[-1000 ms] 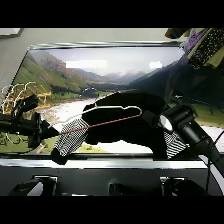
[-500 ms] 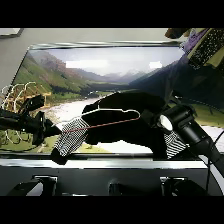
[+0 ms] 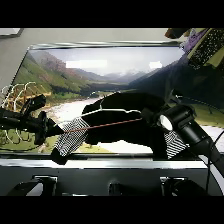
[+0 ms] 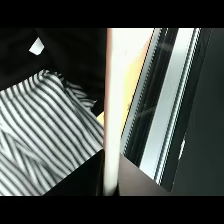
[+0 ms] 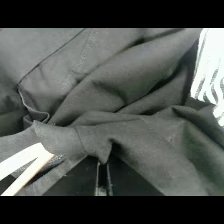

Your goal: Fold the clothes and pants, and hang the long-sleeved shirts on hangers.

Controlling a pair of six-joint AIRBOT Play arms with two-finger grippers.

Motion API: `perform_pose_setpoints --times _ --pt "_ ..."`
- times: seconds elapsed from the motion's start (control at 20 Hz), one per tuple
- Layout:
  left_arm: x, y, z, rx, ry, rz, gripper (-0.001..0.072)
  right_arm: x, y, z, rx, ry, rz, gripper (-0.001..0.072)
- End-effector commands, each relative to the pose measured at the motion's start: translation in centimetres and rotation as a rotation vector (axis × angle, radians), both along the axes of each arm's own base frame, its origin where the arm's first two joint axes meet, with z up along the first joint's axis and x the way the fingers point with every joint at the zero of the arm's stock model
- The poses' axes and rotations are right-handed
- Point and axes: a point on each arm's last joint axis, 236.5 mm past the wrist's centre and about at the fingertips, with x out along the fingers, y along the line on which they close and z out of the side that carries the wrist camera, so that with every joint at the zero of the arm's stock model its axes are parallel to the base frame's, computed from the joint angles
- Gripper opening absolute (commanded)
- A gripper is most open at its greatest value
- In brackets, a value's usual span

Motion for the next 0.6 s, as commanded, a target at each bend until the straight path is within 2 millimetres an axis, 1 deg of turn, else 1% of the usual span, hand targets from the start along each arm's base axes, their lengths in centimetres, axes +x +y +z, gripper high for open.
perform_pose_setpoints --times 0.0,0.15,0.3,0.45,0.55 --pt "-0.5 -0.7 -0.4 -0.029 0.024 -0.014 0.0030 0.2 0.1 0.1 0.007 -0.011 0.001 0.0033" --pt "-0.8 -1.3 -1.2 -0.018 0.038 -0.037 0.0030 0.6 0.5 0.8 0.029 -0.040 0.005 0.0032" --pt "-0.2 -1.0 -2.3 0.027 0.028 -0.037 0.0031 0.1 0.5 1.9 0.042 -0.059 0.016 0.0032" --pt "-0.1 -1.1 -2.4 0.025 0.023 -0.050 0.0031 -0.6 0.1 3.0 0.042 -0.072 0.033 0.0032" --pt "-0.4 -1.5 -2.4 0.025 0.023 -0.068 0.0031 -0.5 -0.1 3.4 0.028 -0.090 0.056 0.0032"
